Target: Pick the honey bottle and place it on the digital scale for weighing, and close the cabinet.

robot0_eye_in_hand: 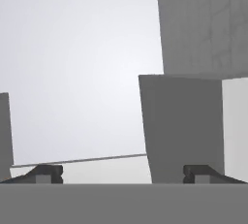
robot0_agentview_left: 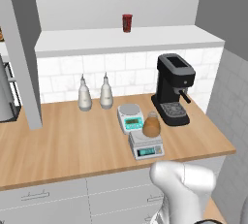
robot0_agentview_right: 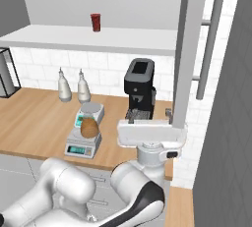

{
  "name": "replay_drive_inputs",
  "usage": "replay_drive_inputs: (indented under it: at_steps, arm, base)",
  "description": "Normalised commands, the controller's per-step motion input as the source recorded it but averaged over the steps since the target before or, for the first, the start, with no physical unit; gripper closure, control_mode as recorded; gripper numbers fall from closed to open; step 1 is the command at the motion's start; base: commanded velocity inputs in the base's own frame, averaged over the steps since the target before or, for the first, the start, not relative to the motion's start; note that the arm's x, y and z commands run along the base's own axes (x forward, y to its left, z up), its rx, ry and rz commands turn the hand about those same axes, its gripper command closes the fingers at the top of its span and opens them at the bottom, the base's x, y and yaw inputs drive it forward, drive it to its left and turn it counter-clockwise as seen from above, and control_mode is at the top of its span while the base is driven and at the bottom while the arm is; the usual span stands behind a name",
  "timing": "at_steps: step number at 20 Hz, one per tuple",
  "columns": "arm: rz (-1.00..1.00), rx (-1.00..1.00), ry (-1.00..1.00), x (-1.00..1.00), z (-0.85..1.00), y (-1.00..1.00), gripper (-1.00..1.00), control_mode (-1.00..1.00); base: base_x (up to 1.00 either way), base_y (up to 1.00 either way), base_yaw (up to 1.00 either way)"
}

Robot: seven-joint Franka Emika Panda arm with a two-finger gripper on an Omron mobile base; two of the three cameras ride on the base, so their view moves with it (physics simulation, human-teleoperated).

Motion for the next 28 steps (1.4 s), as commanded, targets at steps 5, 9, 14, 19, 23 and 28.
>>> replay_drive_inputs:
  at_steps: [5, 9, 14, 19, 23, 28]
  arm:
    - [-0.1, 0.04, 0.04, 0.04, -0.42, -0.78, -1.0, -1.0]
    - [-0.06, 0.04, 0.14, 0.17, -0.64, -0.76, -1.0, -1.0]
    - [-0.07, 0.07, 0.0, 0.33, 0.1, -0.56, -1.0, -1.0]
    - [-0.06, 0.1, 0.05, 0.41, 0.18, -0.45, -1.0, -1.0]
    - [-0.05, 0.04, 0.0, 0.0, 0.55, -0.31, -1.0, -1.0]
    - [-0.01, 0.0, -0.01, -0.24, 0.63, -0.03, -1.0, -1.0]
  base:
    - [0.0, 0.0, 0.0]
    - [0.0, 0.0, 0.0]
    - [0.0, 0.0, 0.0]
    - [0.0, 0.0, 0.0]
    - [0.0, 0.0, 0.0]
    - [0.0, 0.0, 0.0]
